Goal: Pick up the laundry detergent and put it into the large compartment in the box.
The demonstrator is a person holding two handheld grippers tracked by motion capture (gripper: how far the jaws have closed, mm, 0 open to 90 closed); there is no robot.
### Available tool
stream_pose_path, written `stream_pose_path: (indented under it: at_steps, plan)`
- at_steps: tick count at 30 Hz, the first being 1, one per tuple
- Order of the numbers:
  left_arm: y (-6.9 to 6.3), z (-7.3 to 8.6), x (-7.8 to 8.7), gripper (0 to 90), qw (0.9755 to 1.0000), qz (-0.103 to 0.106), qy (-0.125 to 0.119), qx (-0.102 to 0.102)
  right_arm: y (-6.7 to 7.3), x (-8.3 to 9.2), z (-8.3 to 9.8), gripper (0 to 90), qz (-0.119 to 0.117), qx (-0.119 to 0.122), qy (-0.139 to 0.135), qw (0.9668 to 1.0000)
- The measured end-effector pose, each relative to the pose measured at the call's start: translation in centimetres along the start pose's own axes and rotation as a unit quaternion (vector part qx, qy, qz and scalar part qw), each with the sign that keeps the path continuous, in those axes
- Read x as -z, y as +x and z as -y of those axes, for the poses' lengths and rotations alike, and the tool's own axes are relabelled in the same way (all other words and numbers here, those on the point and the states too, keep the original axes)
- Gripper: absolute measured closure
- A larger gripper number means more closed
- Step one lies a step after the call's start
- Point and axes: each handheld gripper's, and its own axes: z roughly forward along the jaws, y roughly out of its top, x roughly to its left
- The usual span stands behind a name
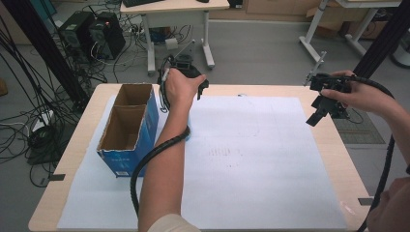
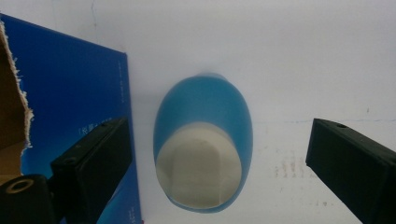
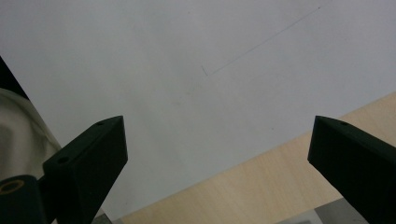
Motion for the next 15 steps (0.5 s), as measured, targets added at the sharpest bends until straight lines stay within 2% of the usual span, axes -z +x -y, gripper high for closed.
stream_pose_path:
  at_steps: [9, 15]
  plan:
    - [0.0, -0.1, -0.8, 11.7, 1.0, -0.001, 0.007, -0.001, 0.4, 0.0, -0.1, 4.8, 0.005, -0.001, 0.0, 1.0]
    - [-0.2, -0.1, -1.1, 17.4, 1.0, -0.002, 0.007, -0.005, 0.6, 0.0, -0.3, 4.8, 0.006, 0.001, 0.001, 1.0]
